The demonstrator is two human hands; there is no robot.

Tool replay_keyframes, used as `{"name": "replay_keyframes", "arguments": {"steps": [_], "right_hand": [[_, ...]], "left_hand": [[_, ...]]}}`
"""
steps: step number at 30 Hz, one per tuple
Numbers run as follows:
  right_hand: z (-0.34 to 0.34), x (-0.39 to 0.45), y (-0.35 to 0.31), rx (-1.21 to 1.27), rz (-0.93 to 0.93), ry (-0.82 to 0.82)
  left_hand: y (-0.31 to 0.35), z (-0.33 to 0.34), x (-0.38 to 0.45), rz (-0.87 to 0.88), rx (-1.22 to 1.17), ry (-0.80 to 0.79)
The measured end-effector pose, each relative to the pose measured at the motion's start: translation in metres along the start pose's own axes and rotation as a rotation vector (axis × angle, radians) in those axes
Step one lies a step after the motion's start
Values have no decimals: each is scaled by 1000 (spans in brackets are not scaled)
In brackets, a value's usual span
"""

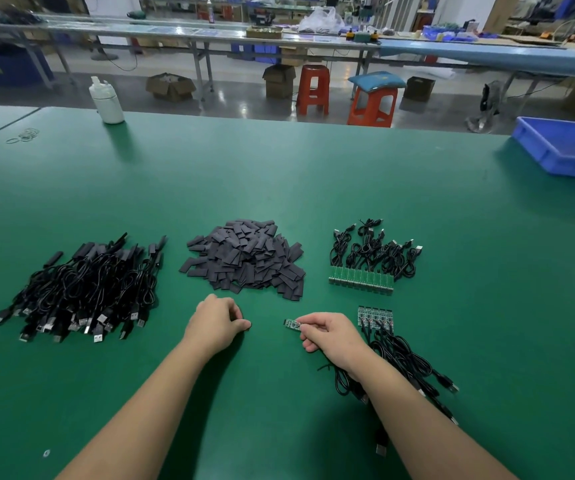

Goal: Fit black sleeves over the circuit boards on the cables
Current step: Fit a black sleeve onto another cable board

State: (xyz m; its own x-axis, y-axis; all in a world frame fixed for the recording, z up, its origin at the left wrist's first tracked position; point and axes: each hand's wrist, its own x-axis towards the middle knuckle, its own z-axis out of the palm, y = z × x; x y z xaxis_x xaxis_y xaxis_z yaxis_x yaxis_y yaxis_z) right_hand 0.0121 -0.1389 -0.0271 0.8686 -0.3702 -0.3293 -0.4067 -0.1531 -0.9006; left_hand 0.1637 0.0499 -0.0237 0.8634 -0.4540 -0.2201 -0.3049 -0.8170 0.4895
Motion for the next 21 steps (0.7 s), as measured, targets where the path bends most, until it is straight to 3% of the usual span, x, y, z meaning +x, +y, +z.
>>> {"name": "replay_keyframes", "arguments": {"steps": [16,21], "right_hand": [[0,1,1,-11,2,-4],[0,0,0,-7,7,-10]], "left_hand": [[13,1,-17,-36,30,-7],[22,4,-21,55,-27,-33]]}}
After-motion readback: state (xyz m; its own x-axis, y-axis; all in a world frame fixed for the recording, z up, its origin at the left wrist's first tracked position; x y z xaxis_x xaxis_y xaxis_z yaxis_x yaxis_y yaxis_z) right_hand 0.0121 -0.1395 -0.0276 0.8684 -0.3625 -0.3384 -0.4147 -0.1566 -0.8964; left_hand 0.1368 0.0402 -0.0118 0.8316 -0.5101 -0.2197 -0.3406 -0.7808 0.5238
